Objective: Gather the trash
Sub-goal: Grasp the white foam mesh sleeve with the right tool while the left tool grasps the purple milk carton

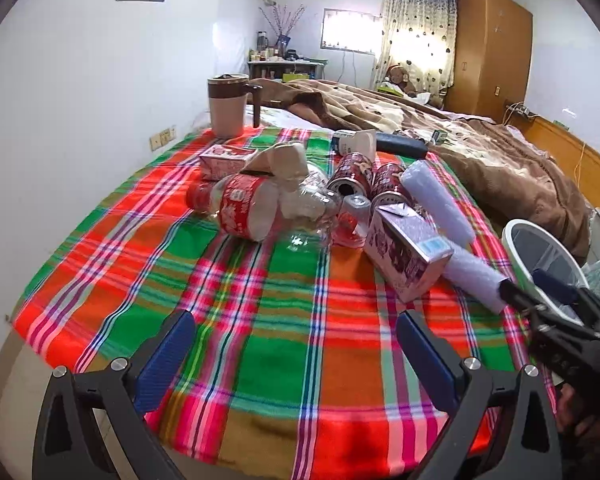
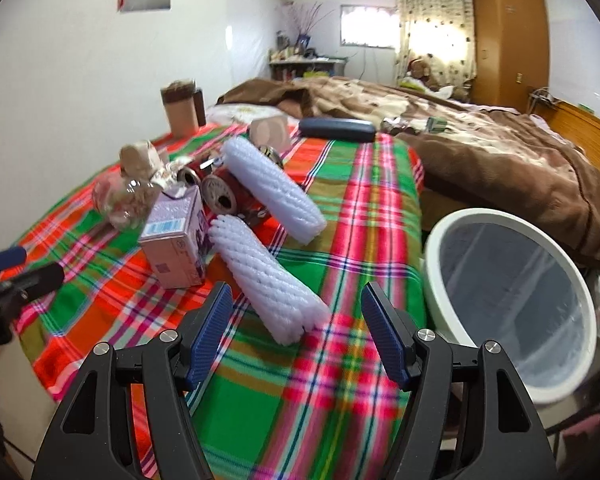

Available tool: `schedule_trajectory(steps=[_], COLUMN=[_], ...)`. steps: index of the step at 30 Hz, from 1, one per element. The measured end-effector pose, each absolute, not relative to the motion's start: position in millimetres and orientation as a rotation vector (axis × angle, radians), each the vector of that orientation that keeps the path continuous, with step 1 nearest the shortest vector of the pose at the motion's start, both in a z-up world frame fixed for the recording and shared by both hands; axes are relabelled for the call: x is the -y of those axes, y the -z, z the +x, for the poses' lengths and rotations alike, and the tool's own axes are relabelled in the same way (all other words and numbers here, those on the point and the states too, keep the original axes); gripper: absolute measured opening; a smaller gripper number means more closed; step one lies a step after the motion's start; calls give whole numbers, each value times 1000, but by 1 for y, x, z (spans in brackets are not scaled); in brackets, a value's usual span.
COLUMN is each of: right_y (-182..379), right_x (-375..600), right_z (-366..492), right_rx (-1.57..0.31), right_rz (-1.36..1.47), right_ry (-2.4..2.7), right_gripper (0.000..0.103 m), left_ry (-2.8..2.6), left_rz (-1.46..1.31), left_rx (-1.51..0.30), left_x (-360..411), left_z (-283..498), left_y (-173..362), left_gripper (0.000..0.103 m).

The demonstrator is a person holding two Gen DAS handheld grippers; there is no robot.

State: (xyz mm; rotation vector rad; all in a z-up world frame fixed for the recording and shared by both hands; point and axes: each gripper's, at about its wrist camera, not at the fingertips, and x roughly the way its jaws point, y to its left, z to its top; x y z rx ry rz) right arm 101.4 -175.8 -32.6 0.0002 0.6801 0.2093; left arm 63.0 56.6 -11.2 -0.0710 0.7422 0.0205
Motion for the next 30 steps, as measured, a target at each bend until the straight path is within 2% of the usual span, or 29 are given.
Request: schedule_trajectory(steps=[7,16,27,30], right_y=[38,42,40,42], right_x=[168,164,180,183], right_z=[119,126,125,125], right_rx=[-746,-797,-771,-774], right_rz=[-11,-26,33,47], right_ry=[-301,-367,-343,-332], right_gripper=[67,29,25,25], left_ry=[49,111,137,141], left_rz=[-115,-150,-137,-138], left_rx=[-771,-792,-826,-847], left_x=[-50,-26,1,7], left_z=[90,116,144,152], left_y=[10,4,12,18], left_gripper=[102,102,102,97])
